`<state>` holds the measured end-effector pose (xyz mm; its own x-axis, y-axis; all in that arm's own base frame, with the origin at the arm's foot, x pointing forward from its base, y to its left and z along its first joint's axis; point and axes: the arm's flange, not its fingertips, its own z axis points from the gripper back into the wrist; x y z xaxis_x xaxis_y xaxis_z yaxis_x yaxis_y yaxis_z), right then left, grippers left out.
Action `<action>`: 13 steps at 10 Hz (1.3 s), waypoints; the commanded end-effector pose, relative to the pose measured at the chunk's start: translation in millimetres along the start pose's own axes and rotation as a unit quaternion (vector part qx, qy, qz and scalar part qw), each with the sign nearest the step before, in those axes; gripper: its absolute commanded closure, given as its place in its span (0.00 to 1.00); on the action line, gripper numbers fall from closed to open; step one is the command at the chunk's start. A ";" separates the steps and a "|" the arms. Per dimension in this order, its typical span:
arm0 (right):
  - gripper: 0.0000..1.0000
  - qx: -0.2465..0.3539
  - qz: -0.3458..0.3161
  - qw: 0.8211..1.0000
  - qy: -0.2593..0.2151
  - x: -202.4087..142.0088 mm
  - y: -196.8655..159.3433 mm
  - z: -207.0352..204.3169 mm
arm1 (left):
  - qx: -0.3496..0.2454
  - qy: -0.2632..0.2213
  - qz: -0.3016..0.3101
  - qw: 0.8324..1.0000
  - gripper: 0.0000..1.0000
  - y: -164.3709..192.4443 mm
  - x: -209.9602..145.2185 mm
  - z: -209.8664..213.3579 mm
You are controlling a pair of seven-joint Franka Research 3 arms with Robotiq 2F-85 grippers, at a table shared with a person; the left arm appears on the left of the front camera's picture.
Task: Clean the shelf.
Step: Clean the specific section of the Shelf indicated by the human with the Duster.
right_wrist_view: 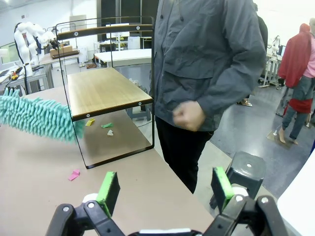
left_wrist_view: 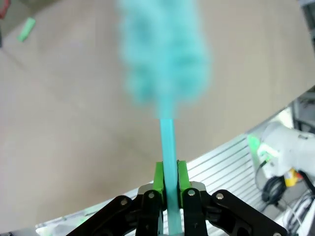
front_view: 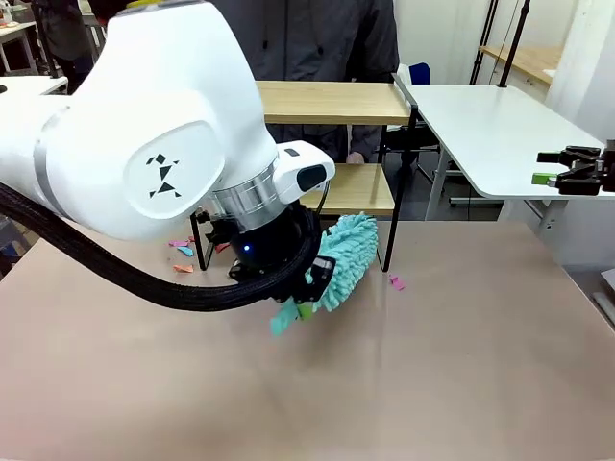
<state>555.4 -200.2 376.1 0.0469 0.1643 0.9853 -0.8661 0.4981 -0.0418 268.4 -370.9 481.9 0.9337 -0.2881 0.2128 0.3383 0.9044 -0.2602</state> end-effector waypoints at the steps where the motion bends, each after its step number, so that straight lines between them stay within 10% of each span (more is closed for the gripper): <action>1: 0.00 0.001 0.002 1.000 0.002 2.2 1.4 -1.4 | -0.024 -0.030 0.034 0.999 0.87 -20.8 14.3 -29.7; 13: 0.00 0.001 0.002 1.000 0.002 2.2 1.4 -1.4 | -0.047 -0.136 0.180 0.973 0.87 -59.5 83.4 -196.4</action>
<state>555.5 -200.2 376.2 0.0467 0.1643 0.9853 -0.8662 0.4980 -0.0420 351.8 -472.9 354.5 0.9363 0.1140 0.3323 0.0422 0.9025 -0.4285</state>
